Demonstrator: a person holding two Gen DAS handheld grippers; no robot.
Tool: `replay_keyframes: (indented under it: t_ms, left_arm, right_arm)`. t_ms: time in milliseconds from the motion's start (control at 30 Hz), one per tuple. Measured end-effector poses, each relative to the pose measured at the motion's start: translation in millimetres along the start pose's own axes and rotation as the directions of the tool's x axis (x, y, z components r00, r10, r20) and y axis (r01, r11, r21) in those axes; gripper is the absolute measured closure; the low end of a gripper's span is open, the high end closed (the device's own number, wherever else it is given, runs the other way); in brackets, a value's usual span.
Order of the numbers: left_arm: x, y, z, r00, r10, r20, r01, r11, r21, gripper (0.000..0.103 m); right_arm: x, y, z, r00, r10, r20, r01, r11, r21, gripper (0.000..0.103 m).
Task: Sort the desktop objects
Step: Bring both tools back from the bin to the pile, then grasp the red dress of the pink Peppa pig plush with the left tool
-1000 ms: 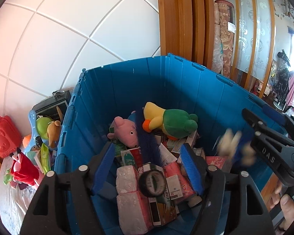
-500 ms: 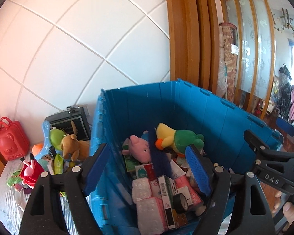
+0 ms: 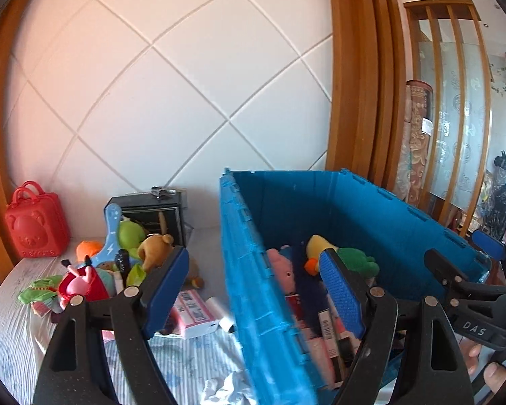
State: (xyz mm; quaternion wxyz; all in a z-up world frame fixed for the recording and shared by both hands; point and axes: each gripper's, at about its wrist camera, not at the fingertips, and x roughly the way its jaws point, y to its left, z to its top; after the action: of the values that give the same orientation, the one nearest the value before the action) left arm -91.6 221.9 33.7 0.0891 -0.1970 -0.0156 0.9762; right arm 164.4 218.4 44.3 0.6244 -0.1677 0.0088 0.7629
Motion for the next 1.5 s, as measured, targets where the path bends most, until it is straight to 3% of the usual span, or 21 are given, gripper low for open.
replay_keyframes:
  t_ms: [300,533,833,1067,1233,1300,1367,1500]
  left_arm:
    - [3,102,-17,0.993,0.096,-0.064,-0.101,0.992,-0.078,0.024]
    - [8,196,-39,0.972,0.197,-0.127,-0.21,0.972,-0.106,0.024]
    - [39,301,-76,0.907,0.316,-0.277,-0.357,0.928,-0.11,0.024]
    - [97,318,-80,0.888,0.315,-0.336,-0.367,0.925,-0.102,0.024]
    - [161,309,-74,0.881,0.287,-0.376,-0.338,0.938,-0.077,0.024]
    - [184,309,-80,0.857,0.303,-0.417,-0.352,0.935,-0.043,0.024]
    - [195,316,-93,0.814,0.346,-0.467,-0.396,0.918,-0.011,0.023]
    - [161,349,-116,0.798,0.39,-0.46,-0.461,0.886,-0.048,0.023]
  right_arm:
    - [-10,75,16,0.991,0.13,0.035,-0.13,0.992,-0.001,0.0]
    - [-6,164,27,0.974,0.226,0.031,-0.225,0.973,-0.053,0.0]
    - [48,283,5,0.929,0.35,-0.125,-0.362,0.928,-0.09,0.0]
    - [120,331,-35,0.882,0.352,-0.314,-0.399,0.912,-0.098,0.0]
    - [151,339,-46,0.864,0.346,-0.366,-0.411,0.904,-0.115,0.0]
    - [165,338,-49,0.86,0.336,-0.385,-0.406,0.907,-0.115,0.0]
    - [178,338,-53,0.852,0.332,-0.404,-0.405,0.908,-0.107,0.0]
    - [195,346,-64,0.822,0.355,-0.445,-0.432,0.898,-0.081,0.0]
